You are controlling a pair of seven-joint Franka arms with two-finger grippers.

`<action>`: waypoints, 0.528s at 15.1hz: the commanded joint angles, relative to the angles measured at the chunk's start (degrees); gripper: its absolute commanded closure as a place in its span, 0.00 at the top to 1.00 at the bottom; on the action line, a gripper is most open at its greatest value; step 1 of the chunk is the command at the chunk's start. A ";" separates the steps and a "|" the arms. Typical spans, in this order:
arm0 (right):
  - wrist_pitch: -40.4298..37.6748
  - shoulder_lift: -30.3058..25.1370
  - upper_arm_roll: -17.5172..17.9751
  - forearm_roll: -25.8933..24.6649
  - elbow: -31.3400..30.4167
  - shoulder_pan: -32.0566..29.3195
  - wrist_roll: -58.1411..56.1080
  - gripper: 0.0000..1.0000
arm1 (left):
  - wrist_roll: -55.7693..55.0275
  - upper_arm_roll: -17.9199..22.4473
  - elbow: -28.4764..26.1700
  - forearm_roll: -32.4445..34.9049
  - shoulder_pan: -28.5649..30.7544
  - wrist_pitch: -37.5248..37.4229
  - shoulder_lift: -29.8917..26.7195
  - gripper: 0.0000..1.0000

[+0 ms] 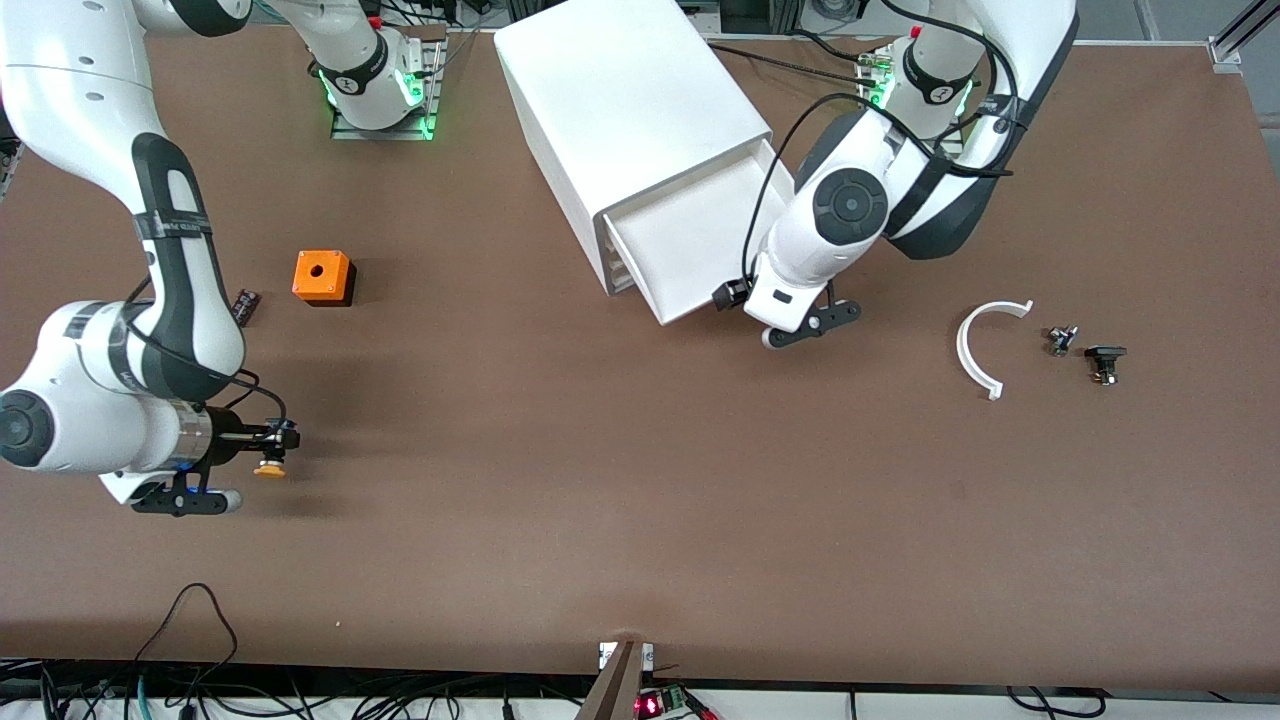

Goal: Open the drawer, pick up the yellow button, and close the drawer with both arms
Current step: 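Close the drawer with the left gripper while the right gripper lowers the button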

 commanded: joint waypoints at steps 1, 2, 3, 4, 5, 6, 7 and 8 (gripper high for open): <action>4.19 -0.80 1.01 -0.66 -5.82 -1.67 -0.74 0.00 | -4.90 -3.24 -2.59 1.37 0.71 0.67 -2.14 1.00; 5.51 -0.71 1.01 -0.66 -7.31 -1.93 -0.74 0.00 | -6.13 -4.03 -2.77 1.37 0.71 0.67 -2.05 1.00; 7.35 -0.54 1.01 -0.66 -8.72 -2.02 -0.74 0.00 | -7.44 -5.00 -3.29 1.37 0.63 0.67 -2.05 1.00; 9.02 -0.36 1.01 -0.57 -9.95 -2.20 -0.74 0.00 | -8.59 -6.14 -3.47 1.37 0.71 0.59 -2.05 1.00; 9.73 0.08 1.01 -0.57 -10.23 -2.20 -0.47 0.06 | -9.56 -7.02 -3.82 1.37 0.71 0.59 -2.05 1.00; 10.00 0.60 1.01 -0.49 -10.06 -2.29 -0.30 0.15 | -10.35 -7.98 -4.35 1.37 0.71 0.50 -2.14 1.00; 10.53 0.78 1.01 -0.49 -10.14 -2.46 -0.30 0.28 | -10.44 -9.04 -4.61 1.37 1.15 0.06 -2.14 1.00; 11.06 1.30 1.01 -0.49 -10.14 -2.64 -0.38 0.35 | -10.53 -10.18 -5.31 1.37 1.50 -0.03 -2.31 1.00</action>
